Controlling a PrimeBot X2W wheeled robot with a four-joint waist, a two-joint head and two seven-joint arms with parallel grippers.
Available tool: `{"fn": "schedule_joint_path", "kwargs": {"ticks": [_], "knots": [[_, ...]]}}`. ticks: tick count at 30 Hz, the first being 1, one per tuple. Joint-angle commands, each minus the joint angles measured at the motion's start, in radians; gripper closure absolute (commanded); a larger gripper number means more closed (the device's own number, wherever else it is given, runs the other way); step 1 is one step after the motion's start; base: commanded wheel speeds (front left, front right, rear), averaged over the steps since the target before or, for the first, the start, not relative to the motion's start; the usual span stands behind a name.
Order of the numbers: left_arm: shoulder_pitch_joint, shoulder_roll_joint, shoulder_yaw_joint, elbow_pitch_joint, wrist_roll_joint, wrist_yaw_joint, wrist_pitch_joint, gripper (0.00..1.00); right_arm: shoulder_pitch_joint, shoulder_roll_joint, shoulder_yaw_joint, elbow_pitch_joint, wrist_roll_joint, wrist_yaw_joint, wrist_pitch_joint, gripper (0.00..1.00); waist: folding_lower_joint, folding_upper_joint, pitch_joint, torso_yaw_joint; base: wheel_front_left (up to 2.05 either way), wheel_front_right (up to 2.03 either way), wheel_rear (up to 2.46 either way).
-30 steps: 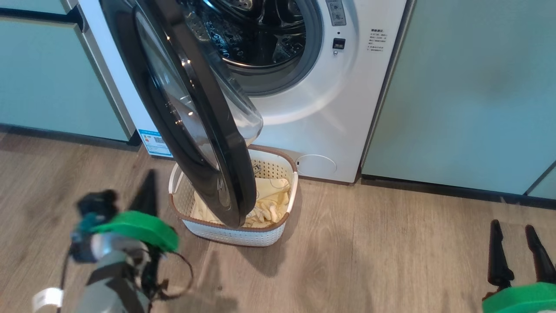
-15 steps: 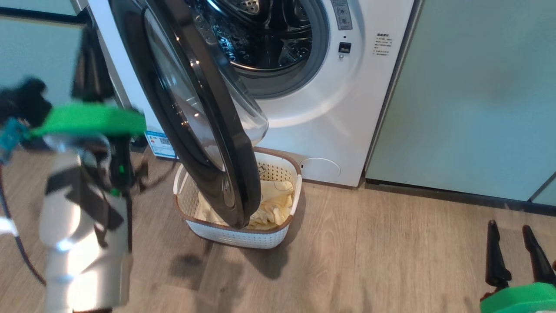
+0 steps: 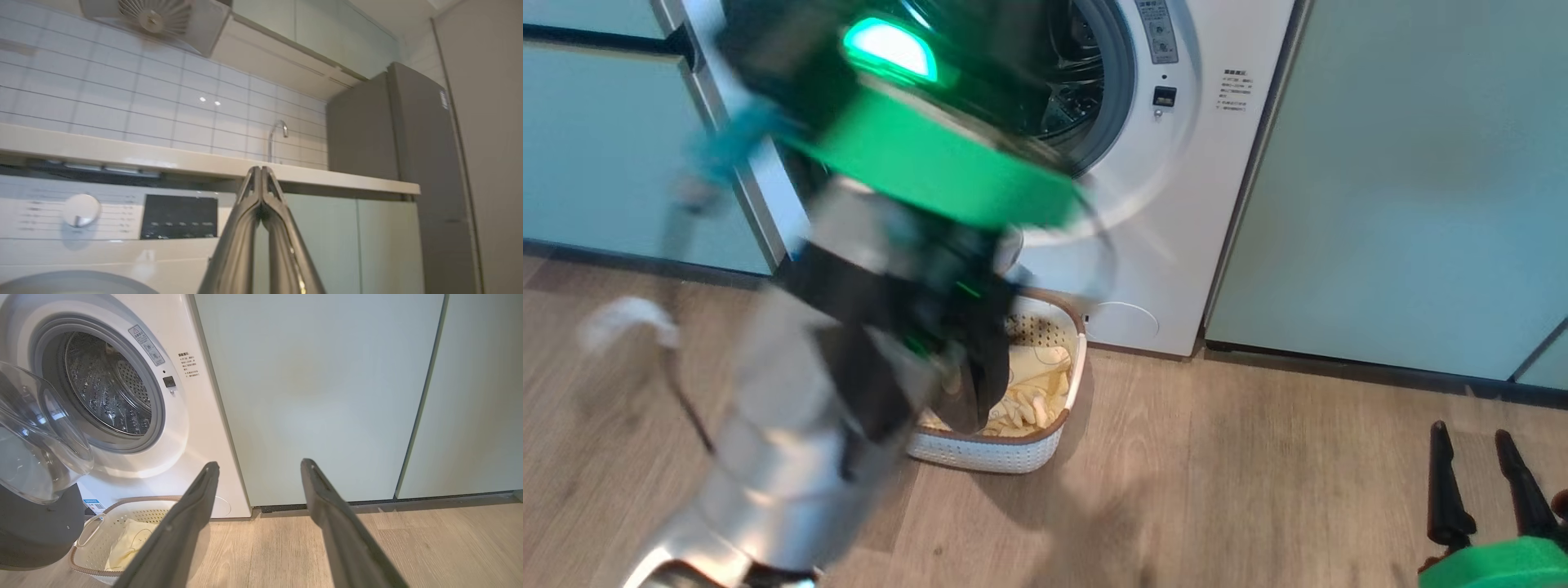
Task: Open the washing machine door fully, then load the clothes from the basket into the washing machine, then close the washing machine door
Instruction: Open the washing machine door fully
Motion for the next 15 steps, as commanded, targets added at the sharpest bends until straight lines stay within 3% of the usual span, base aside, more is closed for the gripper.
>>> {"fn": "schedule_joint_path", "kwargs": {"ticks": [1,5,6,15], "knots": [[-0.048,0.022,-0.060,-0.044,-0.018,0.030,0.011,1.00,-0.023,-0.024,0.023,-0.026,0.006,0.002,-0.010,0.00,0.0000,0.0000,0.002,-0.004,0.00,0.00,0.00],[-0.027,0.022,-0.237,-0.056,-0.071,0.085,0.000,1.00,-0.027,-0.026,0.033,-0.022,0.007,0.002,-0.010,0.00,0.0000,0.0000,0.004,-0.016,0.00,0.00,0.00],[-0.027,0.022,-0.237,-0.056,-0.071,0.085,0.000,1.00,-0.027,-0.026,0.033,-0.022,0.007,0.002,-0.010,0.00,0.0000,0.0000,0.004,-0.016,0.00,0.00,0.00],[0.053,0.022,-0.545,0.029,-0.107,0.160,-0.049,1.00,-0.032,-0.028,0.024,-0.023,0.011,0.002,-0.010,0.00,0.0000,0.0000,0.018,-0.025,0.00,0.00,0.00]]}}
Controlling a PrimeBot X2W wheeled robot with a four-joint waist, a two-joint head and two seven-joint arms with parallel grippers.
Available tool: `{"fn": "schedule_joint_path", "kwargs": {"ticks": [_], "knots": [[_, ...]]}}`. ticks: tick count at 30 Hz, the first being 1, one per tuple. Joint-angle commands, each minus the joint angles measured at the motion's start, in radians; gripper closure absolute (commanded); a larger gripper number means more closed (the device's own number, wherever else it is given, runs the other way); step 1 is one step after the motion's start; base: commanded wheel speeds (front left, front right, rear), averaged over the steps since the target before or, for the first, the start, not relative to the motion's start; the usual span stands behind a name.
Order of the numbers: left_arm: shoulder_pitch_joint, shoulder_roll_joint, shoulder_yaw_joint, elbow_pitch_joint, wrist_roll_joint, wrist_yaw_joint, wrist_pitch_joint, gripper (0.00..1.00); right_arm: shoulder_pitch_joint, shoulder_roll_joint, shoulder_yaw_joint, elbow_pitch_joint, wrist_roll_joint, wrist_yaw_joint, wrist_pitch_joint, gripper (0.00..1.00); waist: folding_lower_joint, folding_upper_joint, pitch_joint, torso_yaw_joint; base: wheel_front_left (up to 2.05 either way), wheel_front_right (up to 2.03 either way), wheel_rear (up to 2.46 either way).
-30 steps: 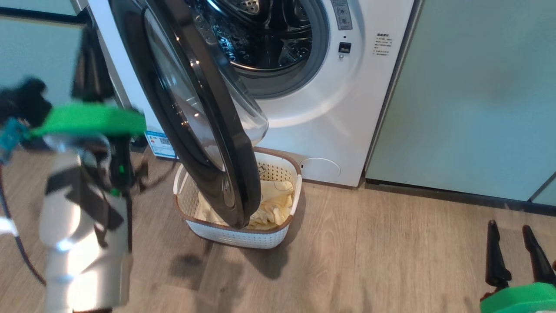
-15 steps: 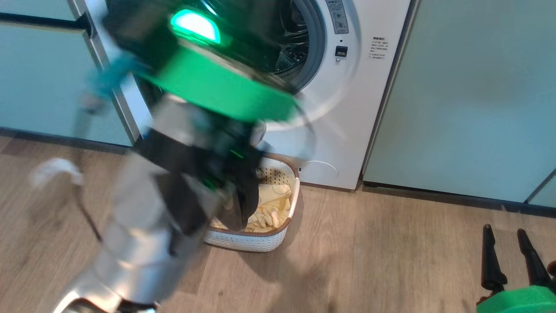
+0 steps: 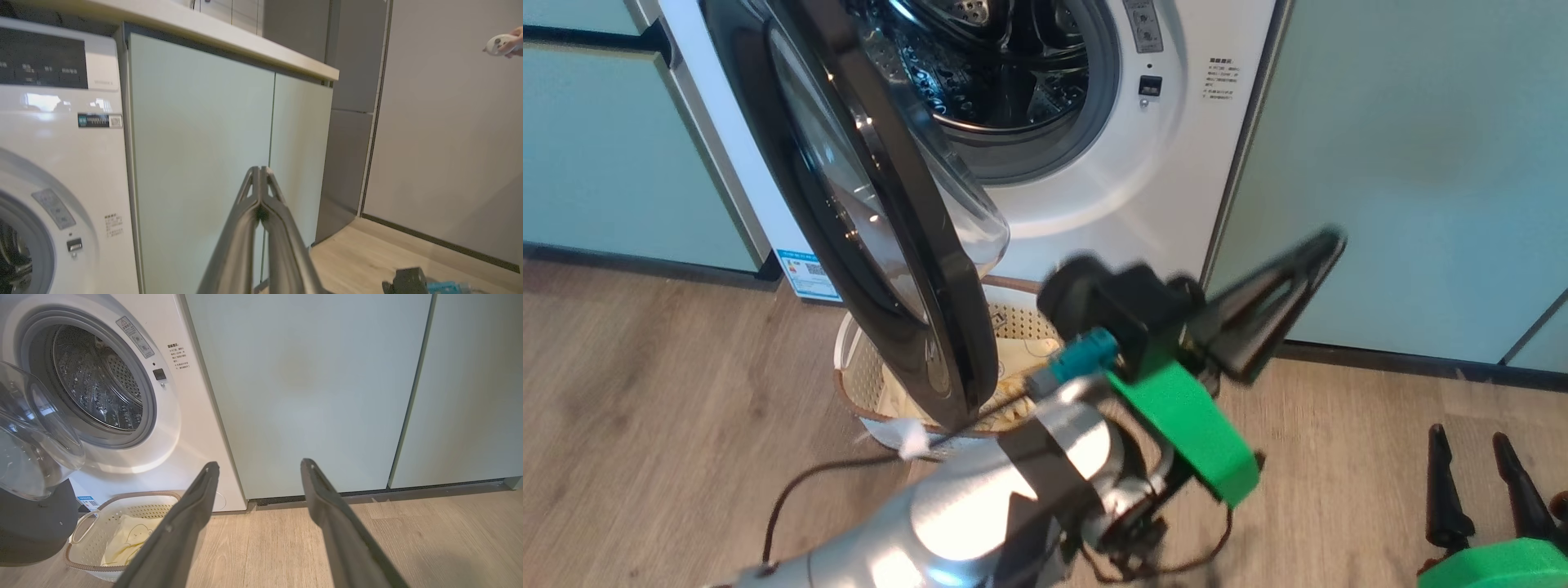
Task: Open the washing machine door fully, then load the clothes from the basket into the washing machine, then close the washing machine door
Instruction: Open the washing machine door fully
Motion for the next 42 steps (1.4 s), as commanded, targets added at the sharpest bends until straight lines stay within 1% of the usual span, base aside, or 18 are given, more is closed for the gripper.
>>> {"fn": "schedule_joint_path", "kwargs": {"ticks": [1,7,10,14,16,18,21,31,42], "knots": [[-0.024,0.016,0.021,-0.009,-0.008,0.008,-0.016,1.00,-0.035,-0.024,0.017,-0.029,0.003,0.002,-0.010,0.00,0.0000,0.0000,0.002,0.001,0.00,0.00,0.00],[0.018,0.016,-0.083,0.137,-0.031,0.046,-0.070,1.00,-0.041,-0.023,0.019,-0.028,0.003,0.002,-0.010,0.00,0.0000,0.0000,0.009,0.000,0.00,0.00,0.00],[0.051,0.016,-0.122,0.241,-0.036,0.078,-0.097,1.00,-0.044,-0.021,0.019,-0.029,0.004,0.002,-0.010,0.00,0.0000,0.0000,0.014,-0.001,0.00,0.00,0.00],[0.083,0.016,-0.149,0.323,-0.047,0.100,-0.112,1.00,-0.044,-0.020,0.017,-0.032,0.005,0.002,-0.010,0.00,0.0000,0.0000,0.020,0.003,0.00,0.00,0.00],[0.098,0.016,-0.147,0.351,-0.058,0.111,-0.115,1.00,-0.044,-0.020,0.016,-0.033,0.004,0.002,-0.010,0.00,0.0000,0.0000,0.024,0.006,0.00,0.00,0.00],[0.104,0.016,-0.127,0.360,-0.039,0.127,-0.116,1.00,-0.045,-0.021,0.015,-0.034,0.004,0.002,-0.010,0.00,0.0000,0.0000,0.028,0.009,0.00,0.00,0.00],[0.131,0.016,-0.085,0.368,-0.022,0.135,-0.116,1.00,-0.048,-0.022,0.017,-0.035,0.004,0.002,-0.010,0.00,0.0000,0.0000,0.035,0.012,0.00,0.00,0.00],[0.179,0.016,0.083,0.398,0.048,0.140,-0.117,1.00,-0.057,-0.025,0.020,-0.036,0.007,0.002,-0.010,0.00,0.0000,0.0000,0.047,0.010,0.00,0.00,0.00],[0.187,0.016,0.192,0.454,0.088,0.147,-0.117,1.00,-0.067,-0.026,0.026,-0.032,0.009,0.002,-0.010,0.00,0.0000,0.0000,0.056,0.010,0.00,0.00,0.00]]}}
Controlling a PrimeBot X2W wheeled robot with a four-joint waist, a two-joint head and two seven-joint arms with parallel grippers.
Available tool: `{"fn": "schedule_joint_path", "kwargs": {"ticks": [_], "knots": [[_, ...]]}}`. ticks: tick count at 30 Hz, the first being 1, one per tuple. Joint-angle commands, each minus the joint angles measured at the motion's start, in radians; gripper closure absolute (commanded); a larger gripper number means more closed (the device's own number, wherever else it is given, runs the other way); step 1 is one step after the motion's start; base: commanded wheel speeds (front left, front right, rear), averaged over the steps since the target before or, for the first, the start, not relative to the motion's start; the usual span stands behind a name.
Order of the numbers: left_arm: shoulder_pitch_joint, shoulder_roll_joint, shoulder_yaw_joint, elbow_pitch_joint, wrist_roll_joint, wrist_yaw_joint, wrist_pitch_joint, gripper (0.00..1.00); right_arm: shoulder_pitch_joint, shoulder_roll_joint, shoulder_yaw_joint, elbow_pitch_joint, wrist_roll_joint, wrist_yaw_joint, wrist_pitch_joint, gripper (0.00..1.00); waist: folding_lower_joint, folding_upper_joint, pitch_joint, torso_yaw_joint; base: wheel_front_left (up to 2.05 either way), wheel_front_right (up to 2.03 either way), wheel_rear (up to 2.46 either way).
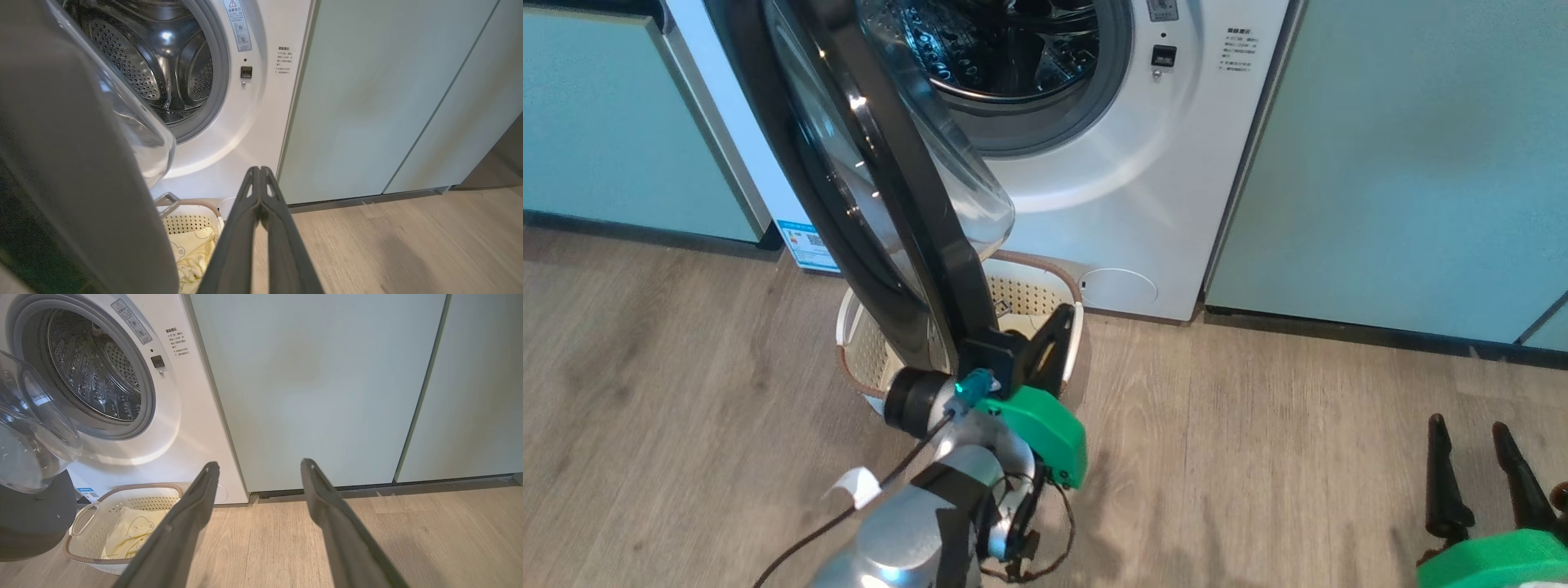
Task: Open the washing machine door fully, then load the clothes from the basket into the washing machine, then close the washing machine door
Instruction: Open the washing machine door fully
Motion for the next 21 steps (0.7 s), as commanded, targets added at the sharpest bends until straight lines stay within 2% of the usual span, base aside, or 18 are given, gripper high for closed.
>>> {"fn": "schedule_joint_path", "kwargs": {"ticks": [1,16,21], "knots": [[-0.023,0.008,0.051,-0.020,0.014,0.007,-0.011,1.00,-0.052,-0.026,0.024,-0.029,0.007,0.002,-0.010,0.00,0.0000,0.0000,0.000,0.000,0.00,0.00,0.00],[0.026,0.008,0.161,-0.030,0.042,0.004,-0.011,1.00,-0.048,-0.024,0.025,-0.023,0.009,0.002,-0.010,0.00,0.0000,0.0000,-0.009,0.023,0.00,0.00,0.00],[0.040,0.008,0.194,-0.030,0.055,-0.010,-0.011,1.00,-0.043,-0.023,0.026,-0.021,0.010,0.002,-0.010,0.00,0.0000,0.0000,-0.011,0.039,0.00,0.00,0.00]]}}
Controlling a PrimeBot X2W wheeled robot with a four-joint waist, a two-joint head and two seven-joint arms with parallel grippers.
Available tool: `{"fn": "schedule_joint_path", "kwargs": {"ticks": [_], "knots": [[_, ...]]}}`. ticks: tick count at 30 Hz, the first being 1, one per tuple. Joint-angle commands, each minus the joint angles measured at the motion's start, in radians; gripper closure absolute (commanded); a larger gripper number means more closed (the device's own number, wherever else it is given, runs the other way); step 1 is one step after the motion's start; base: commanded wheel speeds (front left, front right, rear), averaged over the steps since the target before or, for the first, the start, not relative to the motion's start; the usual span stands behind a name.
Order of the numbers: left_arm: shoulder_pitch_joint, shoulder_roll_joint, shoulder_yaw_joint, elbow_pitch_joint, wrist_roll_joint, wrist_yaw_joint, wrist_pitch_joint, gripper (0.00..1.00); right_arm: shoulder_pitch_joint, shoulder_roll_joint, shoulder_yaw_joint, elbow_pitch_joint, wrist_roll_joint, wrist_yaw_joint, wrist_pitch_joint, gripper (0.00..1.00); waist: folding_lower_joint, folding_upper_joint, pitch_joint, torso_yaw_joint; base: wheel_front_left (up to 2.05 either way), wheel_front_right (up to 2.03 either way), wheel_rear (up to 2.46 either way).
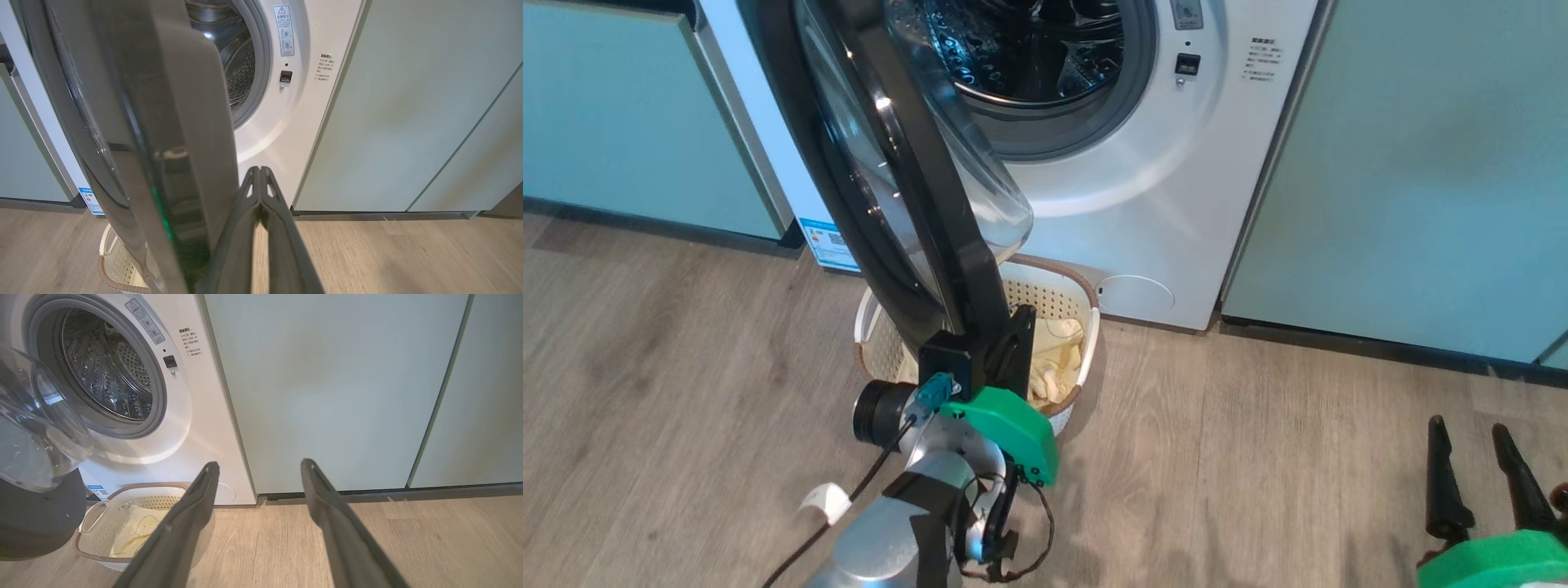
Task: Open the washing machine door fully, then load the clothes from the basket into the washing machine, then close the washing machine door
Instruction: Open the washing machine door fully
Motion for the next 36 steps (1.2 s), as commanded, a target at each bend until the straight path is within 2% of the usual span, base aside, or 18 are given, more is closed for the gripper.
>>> {"fn": "schedule_joint_path", "kwargs": {"ticks": [1,19,36], "knots": [[-0.023,0.012,0.054,-0.028,0.011,-0.003,-0.011,1.00,-0.042,-0.020,0.023,-0.027,0.005,0.002,-0.010,0.00,0.0000,0.0000,-0.002,0.005,0.00,0.00,0.00],[0.008,0.012,0.090,-0.036,0.042,-0.025,-0.011,1.00,-0.040,-0.013,0.020,-0.022,0.009,0.002,-0.010,0.00,0.0000,0.0000,-0.021,0.071,0.00,0.00,0.00],[0.059,0.012,0.117,-0.065,0.091,-0.048,-0.011,1.00,-0.031,0.005,0.011,-0.021,0.011,0.002,-0.010,0.00,0.0000,0.0000,-0.028,0.168,0.00,0.00,0.00]]}}
